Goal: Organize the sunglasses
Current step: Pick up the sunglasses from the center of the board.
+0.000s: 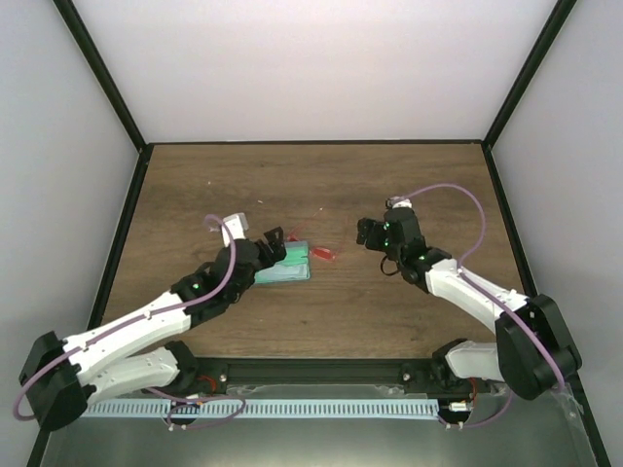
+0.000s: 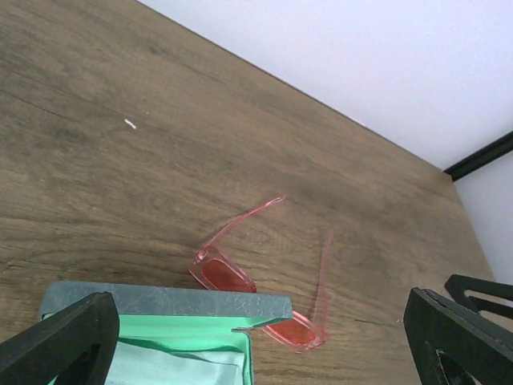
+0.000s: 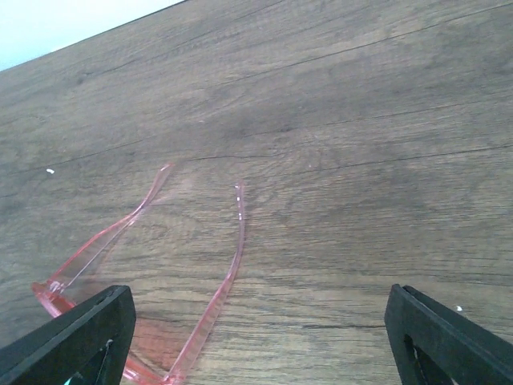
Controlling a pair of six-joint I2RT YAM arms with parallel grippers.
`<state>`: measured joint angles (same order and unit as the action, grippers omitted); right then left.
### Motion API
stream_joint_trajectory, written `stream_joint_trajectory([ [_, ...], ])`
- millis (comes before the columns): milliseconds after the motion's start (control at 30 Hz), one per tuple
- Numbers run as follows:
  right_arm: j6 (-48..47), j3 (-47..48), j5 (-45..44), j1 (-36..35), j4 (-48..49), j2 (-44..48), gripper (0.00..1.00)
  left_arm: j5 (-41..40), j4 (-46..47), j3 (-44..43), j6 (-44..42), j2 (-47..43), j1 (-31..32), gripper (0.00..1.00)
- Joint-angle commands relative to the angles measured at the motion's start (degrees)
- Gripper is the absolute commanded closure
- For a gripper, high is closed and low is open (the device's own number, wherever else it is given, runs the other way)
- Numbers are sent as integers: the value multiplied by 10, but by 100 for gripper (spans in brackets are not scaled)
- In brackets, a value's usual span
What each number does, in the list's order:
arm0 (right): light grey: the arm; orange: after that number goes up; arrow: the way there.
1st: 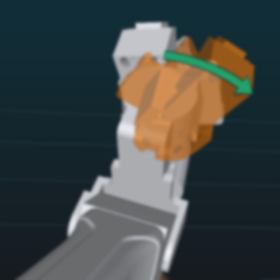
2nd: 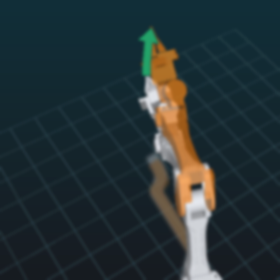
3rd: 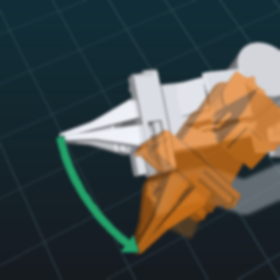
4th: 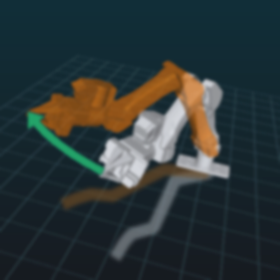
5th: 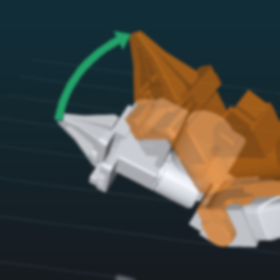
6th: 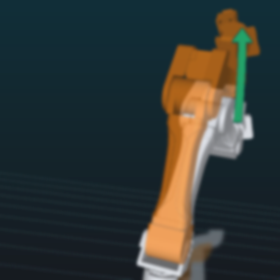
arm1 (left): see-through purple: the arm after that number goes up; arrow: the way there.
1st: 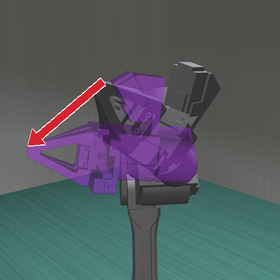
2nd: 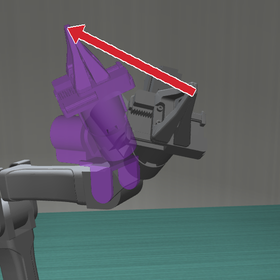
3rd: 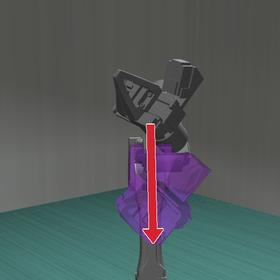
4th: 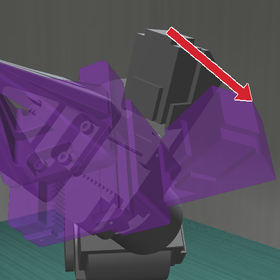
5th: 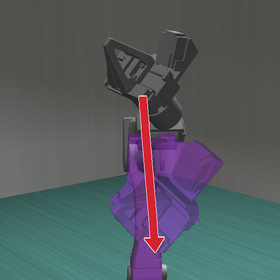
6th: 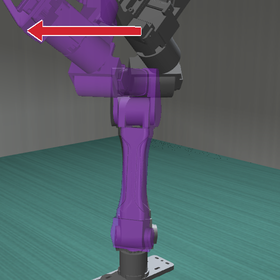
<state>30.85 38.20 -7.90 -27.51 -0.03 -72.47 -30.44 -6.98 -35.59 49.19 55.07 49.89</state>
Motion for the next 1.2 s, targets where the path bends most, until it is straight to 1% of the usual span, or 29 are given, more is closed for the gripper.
stream_joint_trajectory([
  [0, 2, -18, -41, 2, 32, 17, 12, 10, -8, -38, -1, 52, 2, 0],
  [167, 3, -29, -51, 2, 42, 20, 14, 11, -9, -42, -6, 62, 2, 0],
  [300, 2, -30, -62, 2, 41, 26, 14, 1, -35, -46, -18, 48, 2, 0],
  [400, 2, -30, -70, 1, 39, 25, 14, 10, -53, -46, -23, 43, 2, 0],
  [500, 6, -29, -72, 2, 33, 22, 13, 50, -29, -24, -18, 48, 2, 0],
  [600, 14, -21, -65, 1, 22, 25, 13, 66, -6, -2, 3, 48, 11, 0],
  [667, 22, -4, -42, 2, 5, 25, 14, 47, 13, 12, 22, 42, 28, 0],
  [733, 25, 16, -7, 1, -14, 23, 16, 10, 26, 20, 52, 48, 52, 6],
  [800, 18, 26, -3, 2, -13, 14, 23, 1, 33, 11, 57, 72, 69, 10],
  [867, 17, 55, -16, 4, -33, -13, 40, 3, 21, -11, 56, 102, 80, 14],
  [967, 11, 134, 16, 5, -99, -86, 57, 1, 3, -32, 44, 123, 87, 16],
  [1033, 13, 190, 50, 5, -130, -143, 68, -6, -7, -27, 36, 110, 88, 16],
  [1100, 19, 233, 65, 5, -147, -197, 77, -22, -24, -15, 29, 83, 88, 15],
  [1167, 24, 262, 73, 5, -154, -240, 77, -37, -39, 5, 24, 46, 88, 13],
])
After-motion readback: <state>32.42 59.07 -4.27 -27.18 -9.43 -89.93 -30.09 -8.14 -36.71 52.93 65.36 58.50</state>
